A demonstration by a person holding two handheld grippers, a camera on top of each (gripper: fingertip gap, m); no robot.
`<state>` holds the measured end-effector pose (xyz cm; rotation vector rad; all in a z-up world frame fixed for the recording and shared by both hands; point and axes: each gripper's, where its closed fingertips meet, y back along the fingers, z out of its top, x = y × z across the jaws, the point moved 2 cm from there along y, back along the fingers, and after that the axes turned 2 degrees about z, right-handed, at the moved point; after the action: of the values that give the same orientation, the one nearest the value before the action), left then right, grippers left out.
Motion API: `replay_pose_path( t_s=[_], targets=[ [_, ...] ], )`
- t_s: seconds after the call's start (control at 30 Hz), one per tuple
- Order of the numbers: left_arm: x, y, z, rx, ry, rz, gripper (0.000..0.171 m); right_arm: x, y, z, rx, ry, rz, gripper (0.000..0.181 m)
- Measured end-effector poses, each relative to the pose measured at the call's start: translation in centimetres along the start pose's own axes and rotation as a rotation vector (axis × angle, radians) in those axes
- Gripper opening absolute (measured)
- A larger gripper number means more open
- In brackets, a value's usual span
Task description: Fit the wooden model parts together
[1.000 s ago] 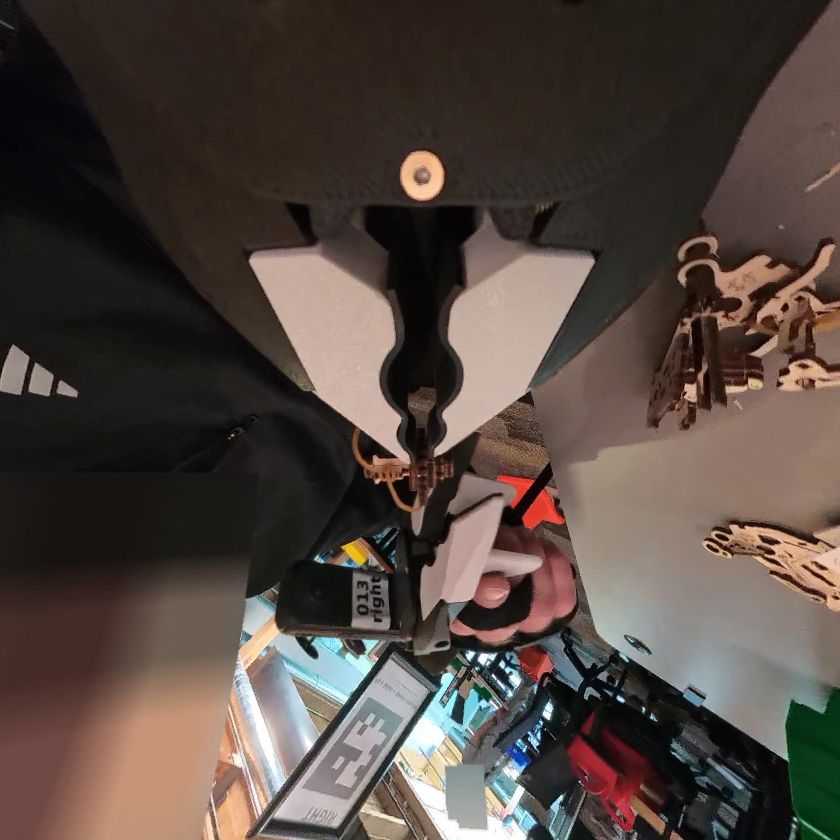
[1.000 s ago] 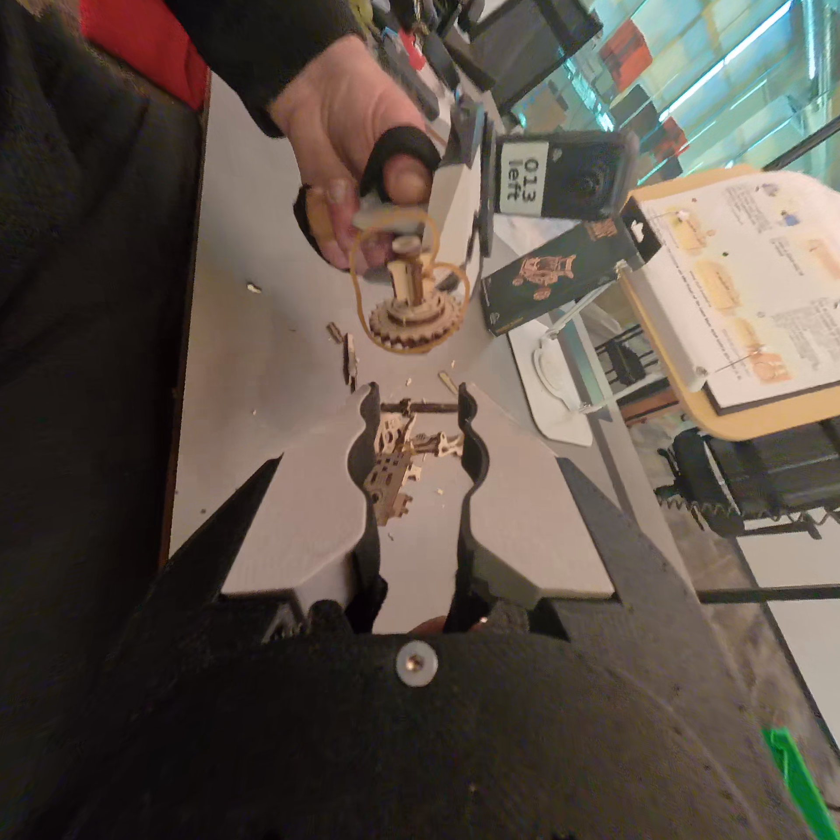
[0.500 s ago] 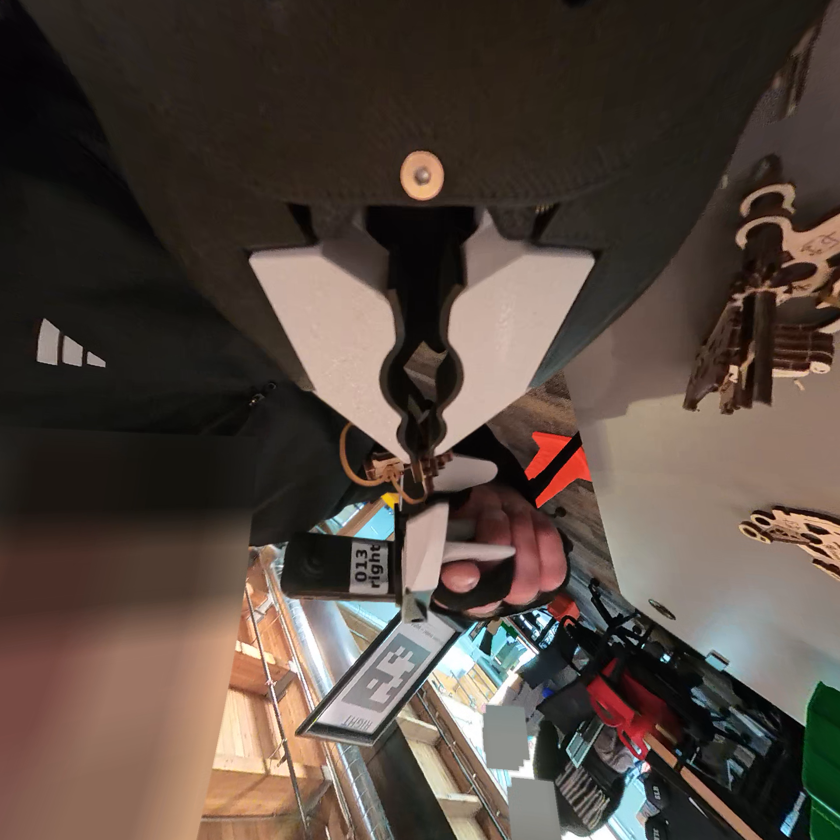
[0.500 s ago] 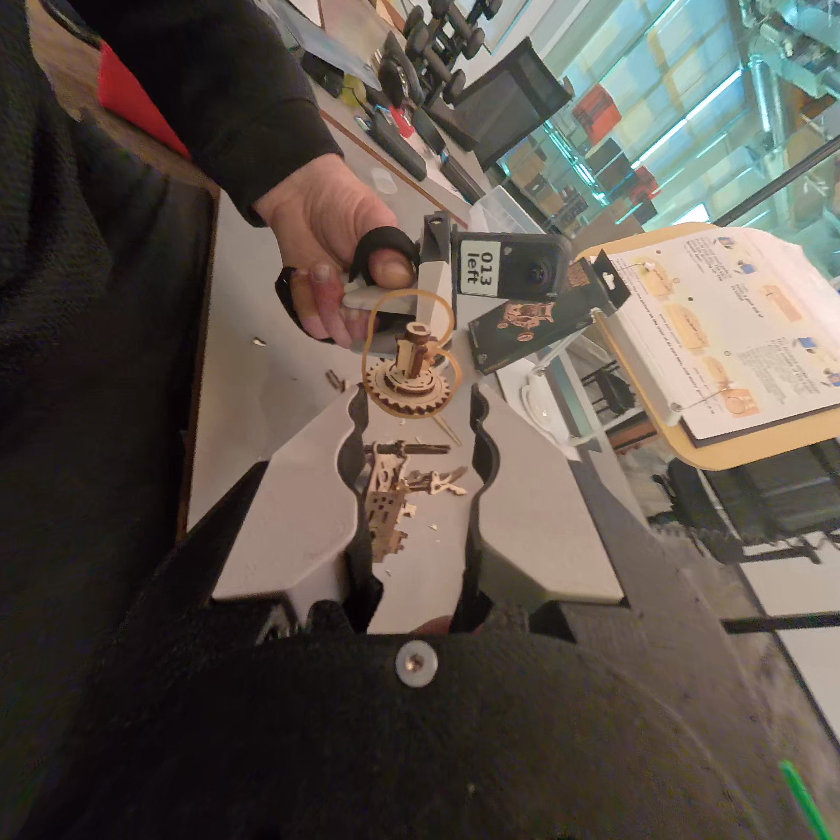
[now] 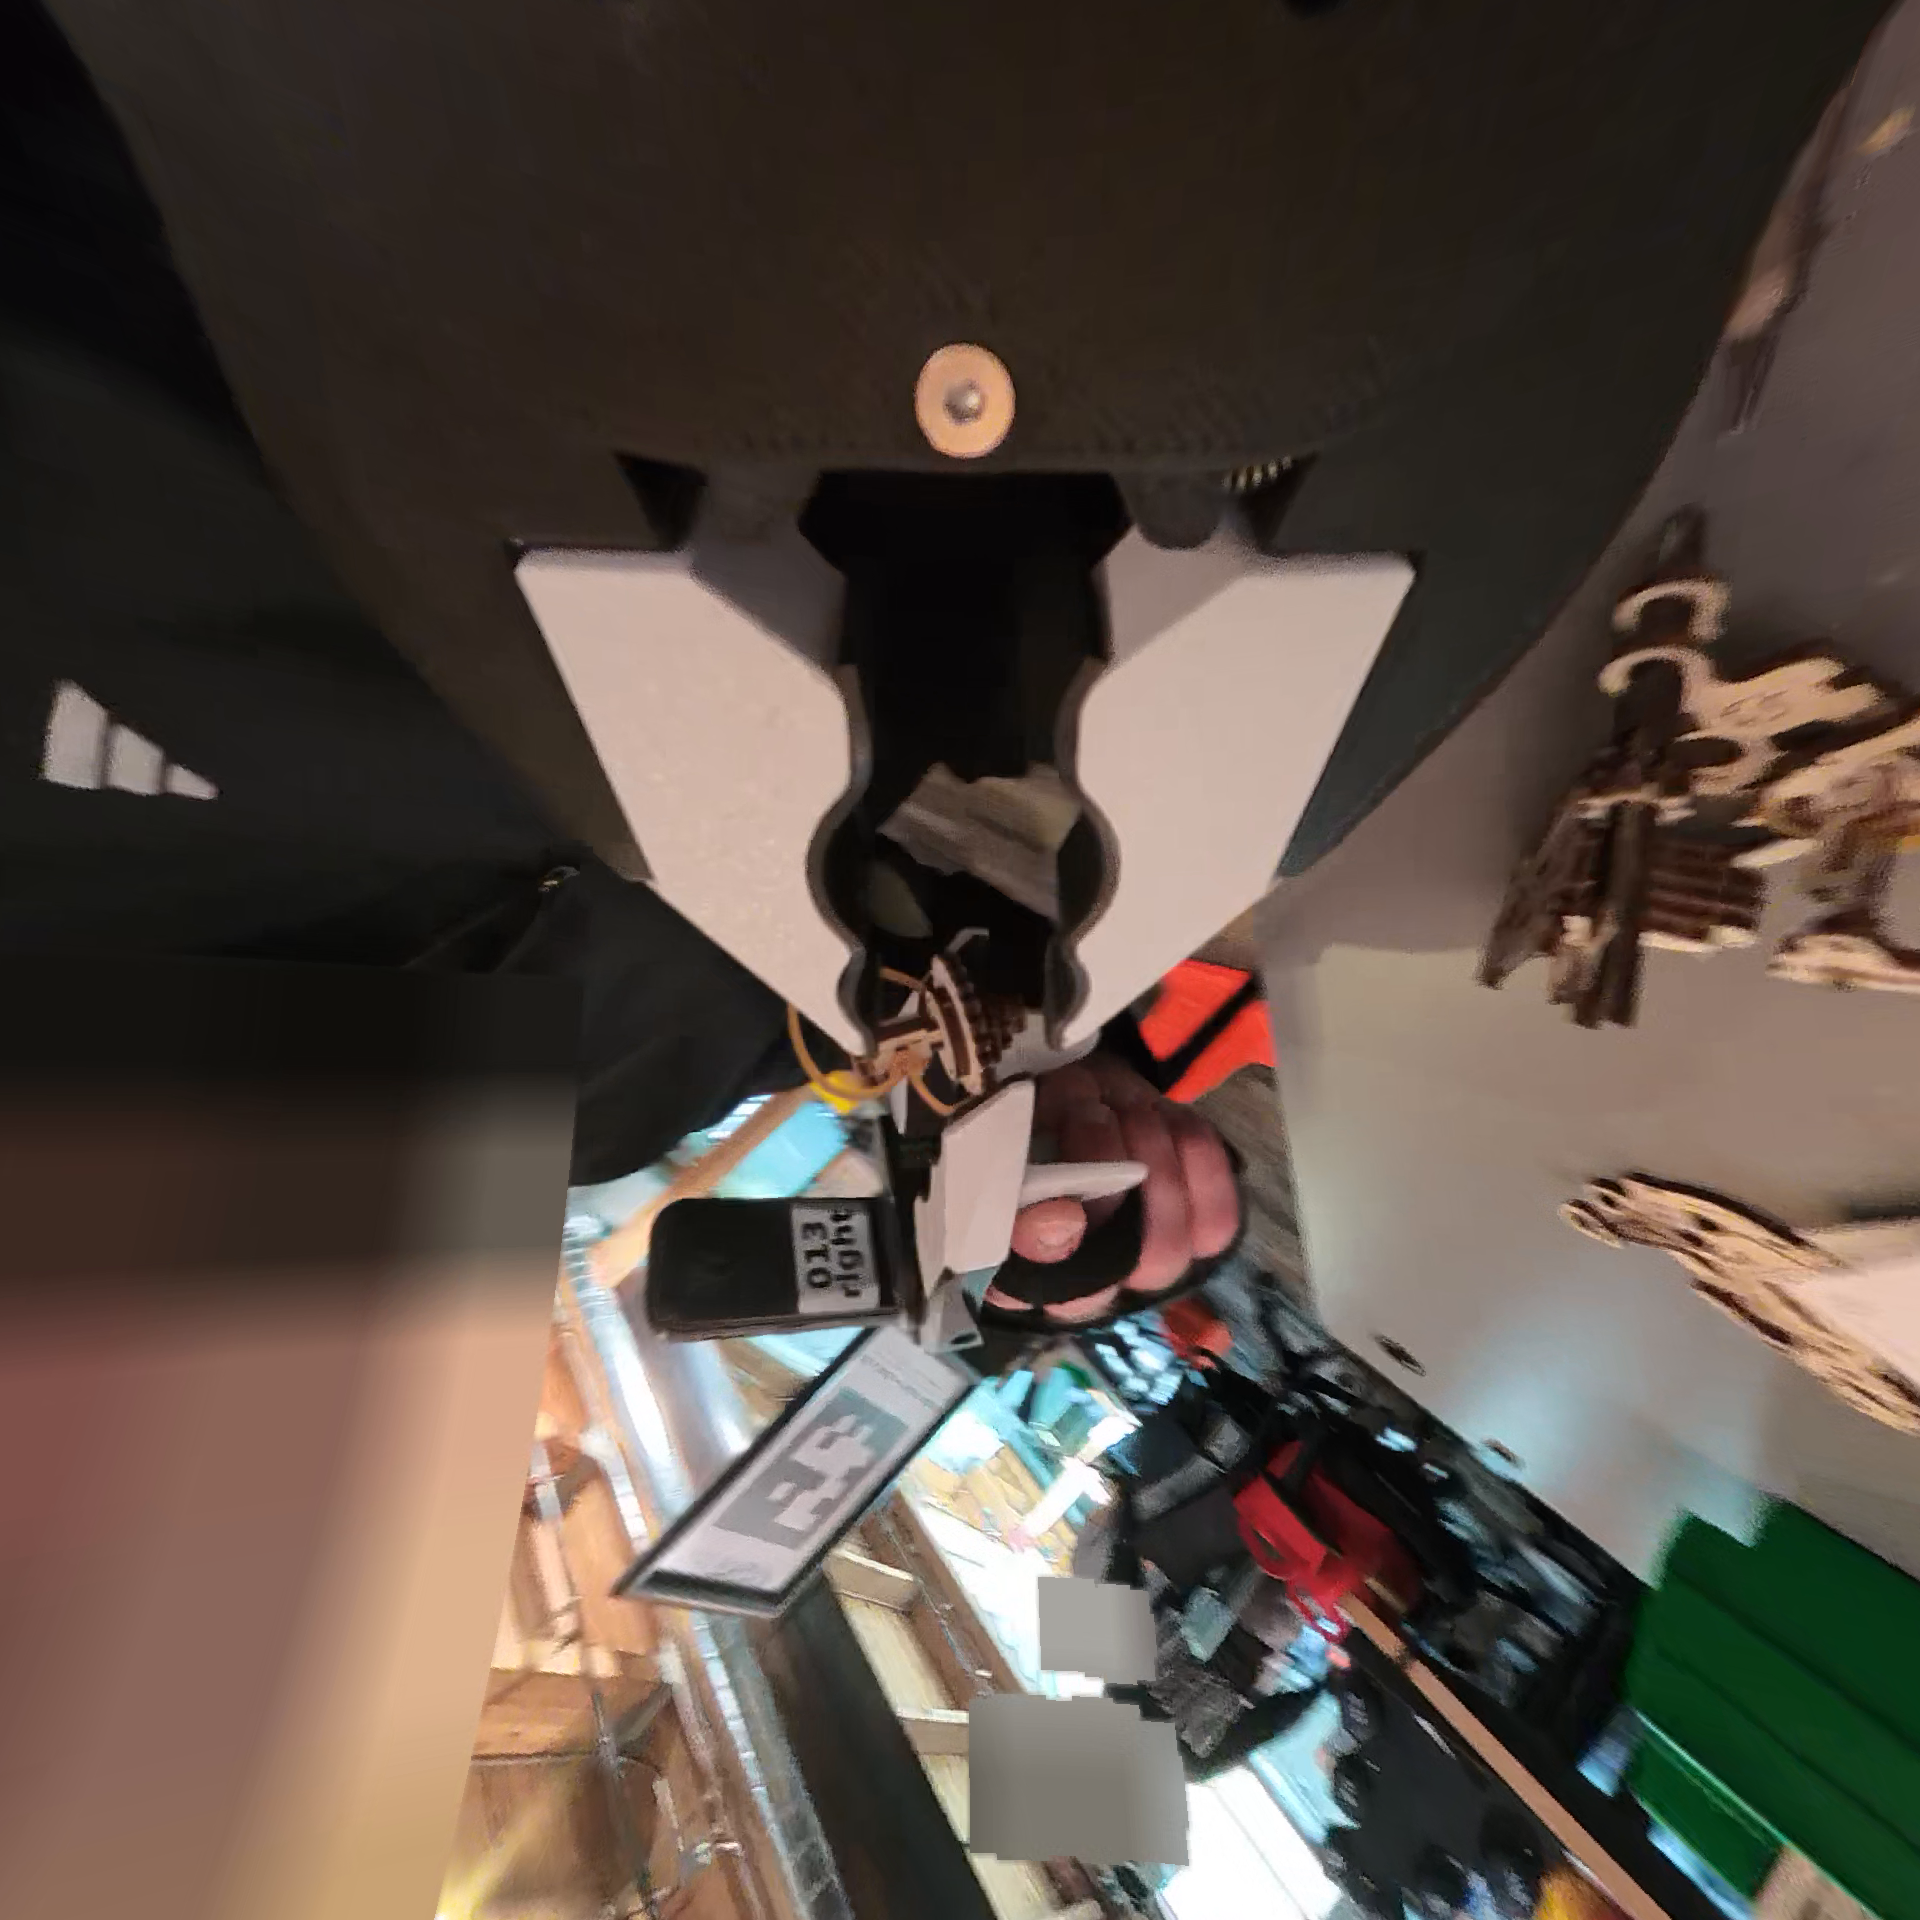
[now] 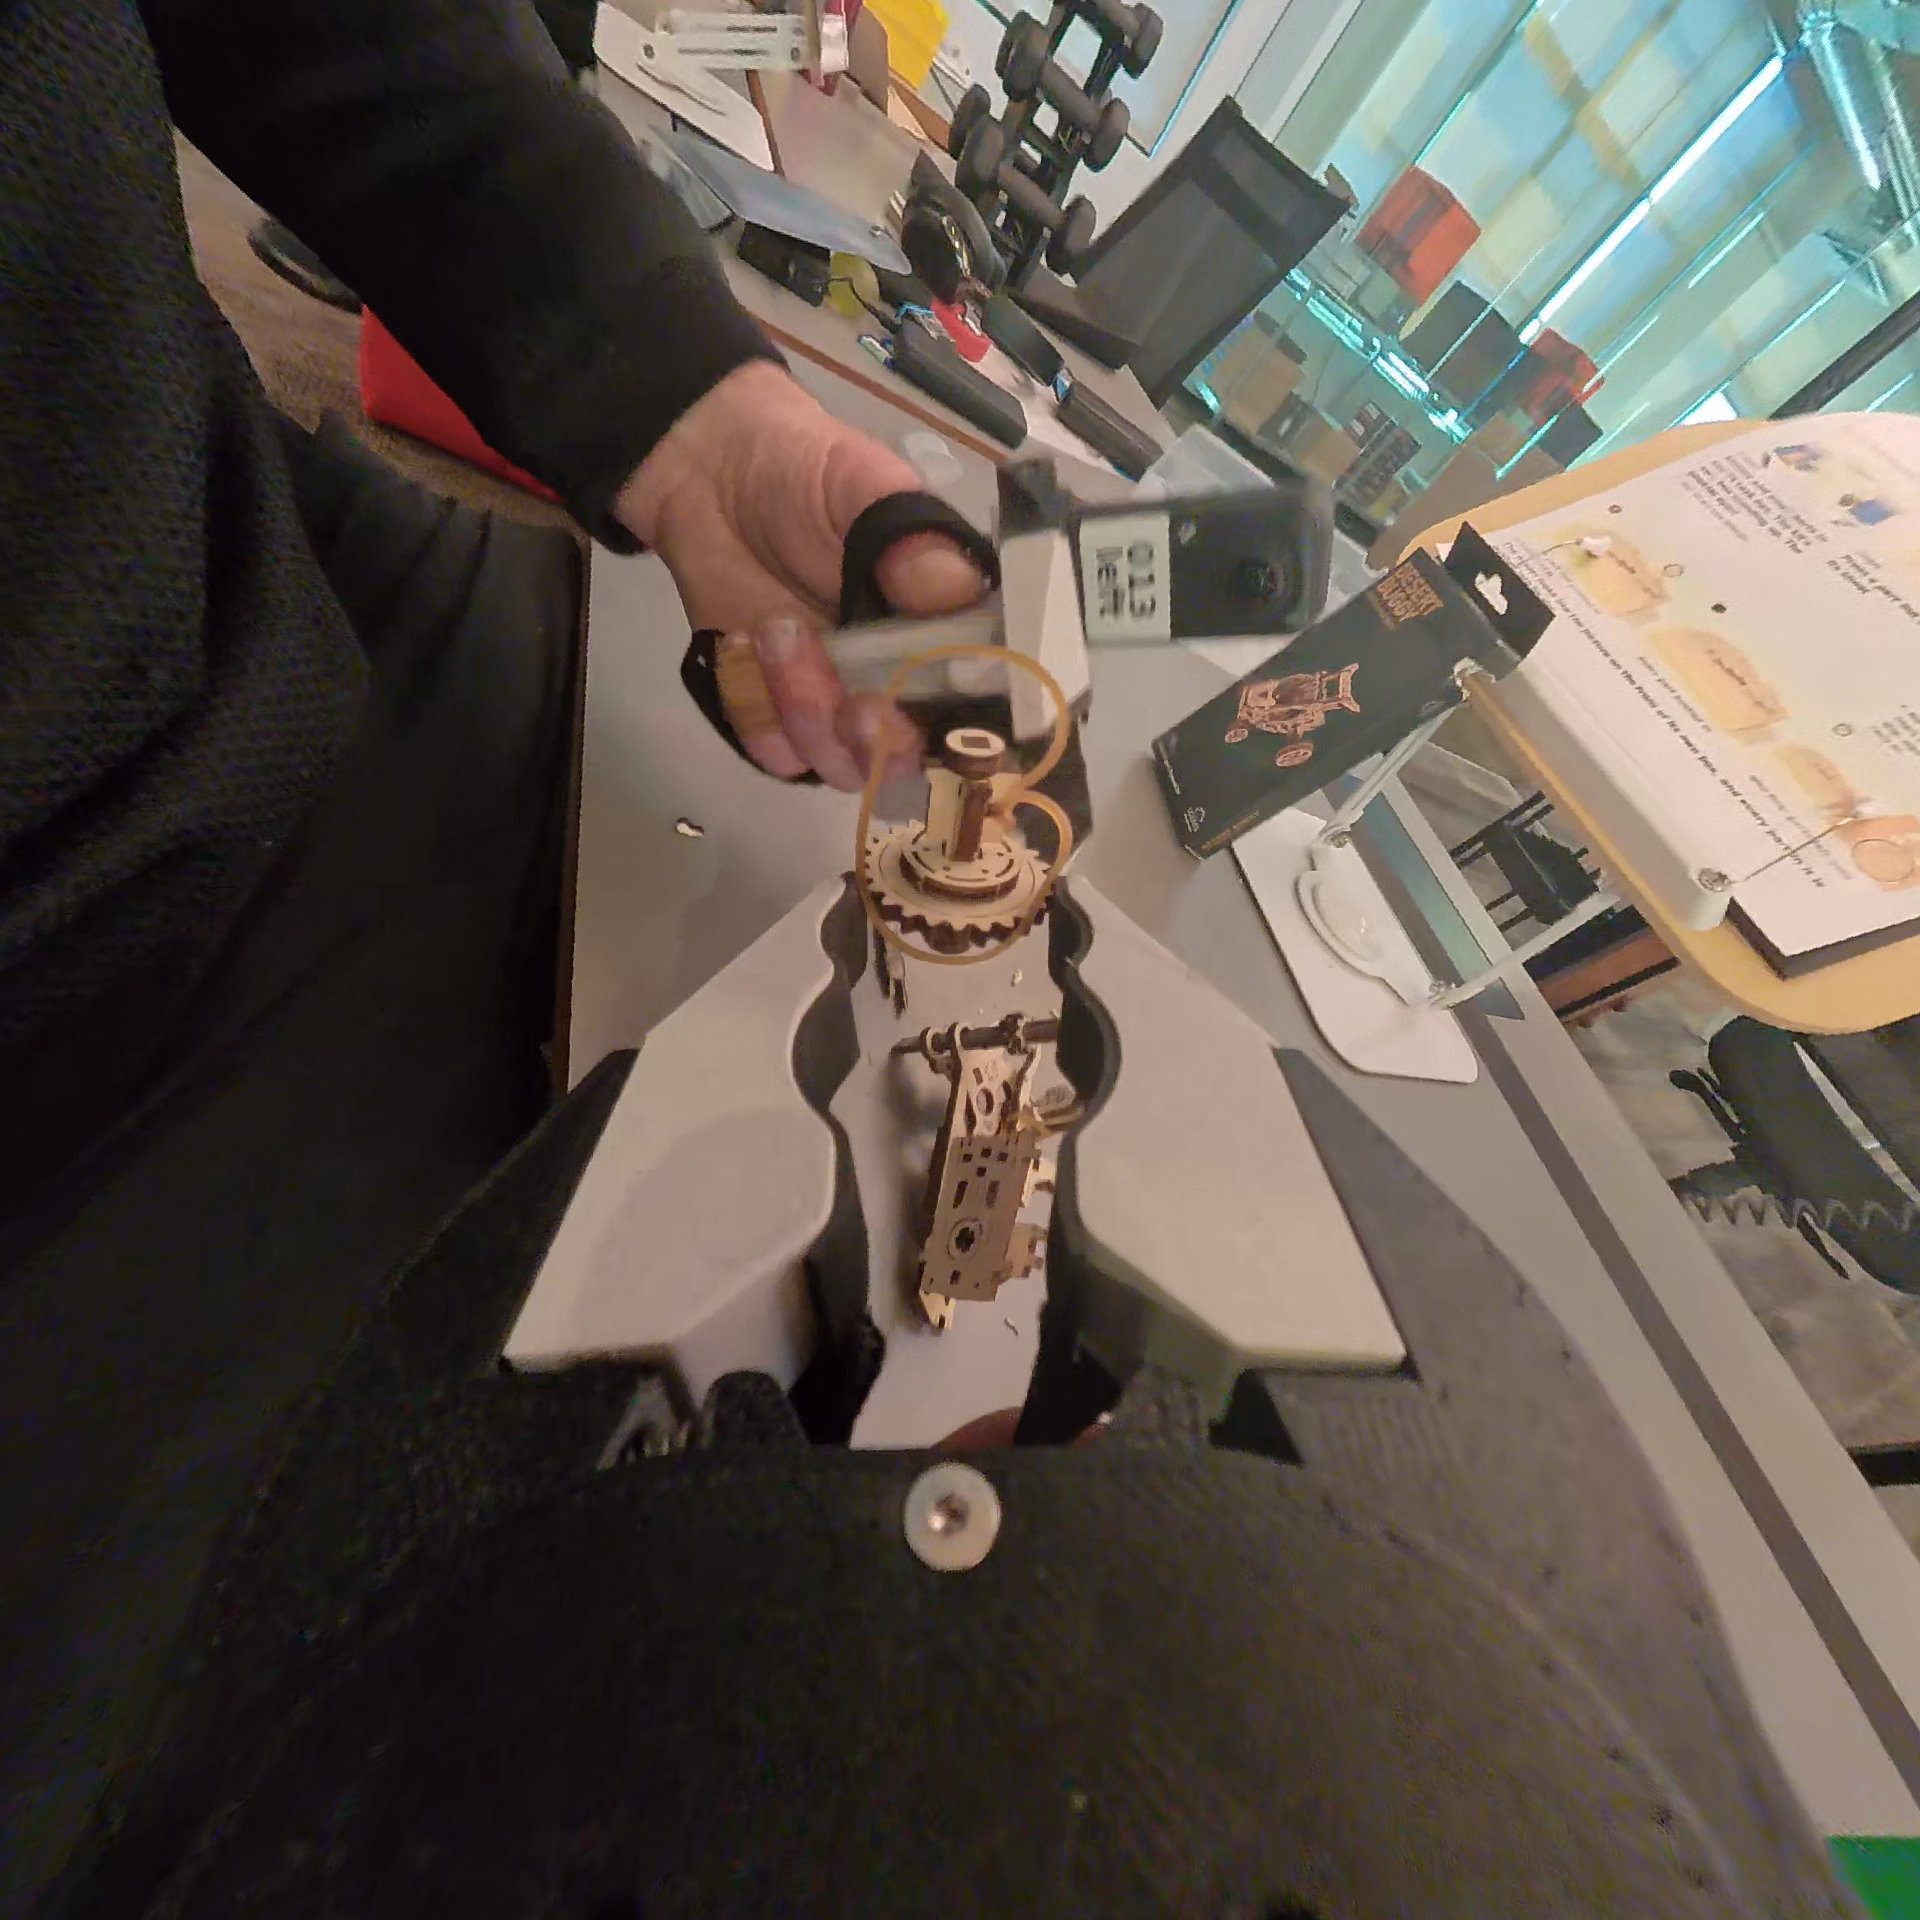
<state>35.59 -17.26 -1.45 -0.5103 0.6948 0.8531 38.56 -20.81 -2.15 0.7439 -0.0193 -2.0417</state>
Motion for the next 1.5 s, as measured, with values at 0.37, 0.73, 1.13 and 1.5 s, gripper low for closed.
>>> replay_pose_path(
  t_s=[0.37, 0.73, 1.13, 1.5],
  targets=[
    [-0.4, -0.9, -2.4, 0.753, -1.416, 0.876, 0.044, 0.0, -1.0, -3.5, 0.125, -0.184, 0.108, 0.032],
    [3.1, -0.8, -3.7, 0.899, -1.494, 0.967, 0.010, 0.3, -0.8, -3.6, 0.105, -0.303, 0.180, 0.032],
    [0.4, -1.9, -0.6, 0.551, -1.153, 0.850, 0.000, -0.6, -1.0, -4.7, 0.160, -0.286, 0.158, 0.032],
    [2.4, 0.0, 5.9, 0.220, -0.604, 0.757, 0.000, -3.8, -2.5, -6.6, 0.169, -0.388, 0.119, 0.032]
  ],
)
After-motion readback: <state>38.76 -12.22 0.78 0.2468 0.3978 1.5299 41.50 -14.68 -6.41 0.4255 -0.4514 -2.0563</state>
